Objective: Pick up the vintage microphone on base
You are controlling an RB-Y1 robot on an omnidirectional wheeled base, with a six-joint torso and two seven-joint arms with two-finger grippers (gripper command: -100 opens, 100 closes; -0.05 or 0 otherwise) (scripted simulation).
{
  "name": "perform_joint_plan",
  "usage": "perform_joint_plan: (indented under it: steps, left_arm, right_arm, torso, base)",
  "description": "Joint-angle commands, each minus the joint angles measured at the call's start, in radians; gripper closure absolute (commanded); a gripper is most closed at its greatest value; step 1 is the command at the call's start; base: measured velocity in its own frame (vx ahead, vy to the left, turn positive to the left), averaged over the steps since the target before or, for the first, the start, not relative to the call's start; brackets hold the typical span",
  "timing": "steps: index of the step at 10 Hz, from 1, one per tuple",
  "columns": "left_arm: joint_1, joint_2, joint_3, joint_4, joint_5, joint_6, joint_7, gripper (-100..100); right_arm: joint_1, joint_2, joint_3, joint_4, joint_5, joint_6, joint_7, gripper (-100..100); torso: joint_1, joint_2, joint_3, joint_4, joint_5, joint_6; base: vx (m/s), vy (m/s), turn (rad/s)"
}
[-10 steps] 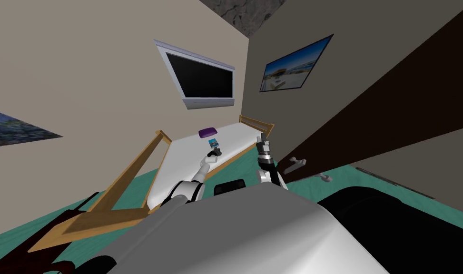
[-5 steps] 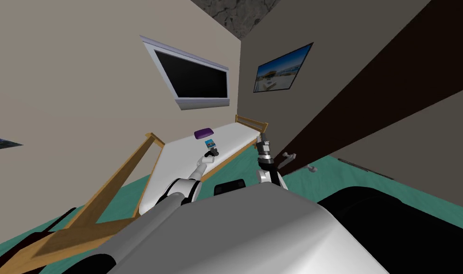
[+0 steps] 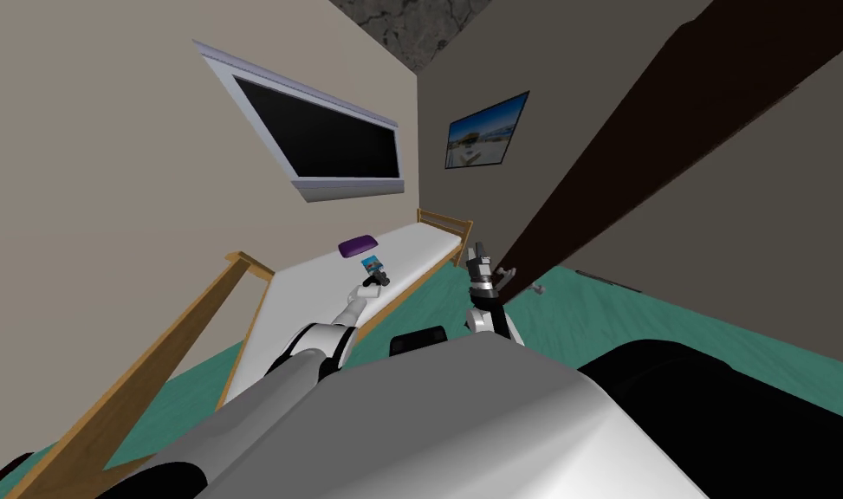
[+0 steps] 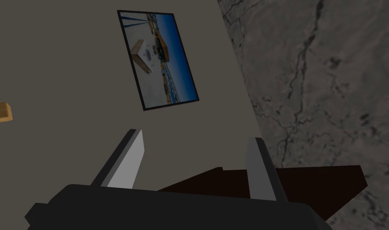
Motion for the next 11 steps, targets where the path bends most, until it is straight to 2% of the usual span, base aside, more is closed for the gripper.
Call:
perform_joint_plan:
  steps: [1, 2, 5, 6, 10, 11]
  left_arm:
    - [-0.018, 0.007, 0.004, 0.048, -0.009, -0.026, 0.028, -100]
    - [-0.028, 0.032, 0.0, 0.077, -0.011, -0.044, 0.063, -100]
    - [-0.028, 0.033, -0.001, 0.07, -0.01, -0.036, 0.062, -100]
    - [-0.029, 0.033, -0.001, 0.074, -0.009, -0.04, 0.063, 100]
    - [-0.028, 0.032, -0.001, 0.074, -0.009, -0.039, 0.063, 100]
    - [-0.028, 0.032, -0.001, 0.074, -0.009, -0.039, 0.063, 0]
  right_arm:
    - [0.0, 0.0, 0.0, 0.0, 0.0, 0.0, 0.0, 0]
    - [0.0, 0.0, 0.0, 0.0, 0.0, 0.0, 0.0, 0]
    - [0.0, 0.0, 0.0, 0.0, 0.0, 0.0, 0.0, 0]
    - [0.0, 0.0, 0.0, 0.0, 0.0, 0.0, 0.0, 0]
    - [0.0, 0.0, 0.0, 0.0, 0.0, 0.0, 0.0, 0]
    - [0.0, 0.0, 0.0, 0.0, 0.0, 0.0, 0.0, 0]
  torso:
    - [0.0, 0.0, 0.0, 0.0, 0.0, 0.0]
    - [0.0, 0.0, 0.0, 0.0, 0.0, 0.0]
    - [0.001, -0.002, -0.001, 0.0, 0.0, -0.001]
    - [0.001, -0.002, -0.001, 0.0, 0.0, -0.001]
    - [0.001, -0.002, -0.001, 0.0, 0.0, -0.001]
    - [0.001, -0.002, -0.001, 0.0, 0.0, -0.001]
  base:
    - [-0.034, -0.004, -0.125]
    - [-0.03, -0.009, -0.206]
    - [-0.009, -0.003, -0.03]
    - [0.0, 0.0, 0.0]
    - [0.0, 0.0, 0.0]
    - [0.0, 0.0, 0.0]
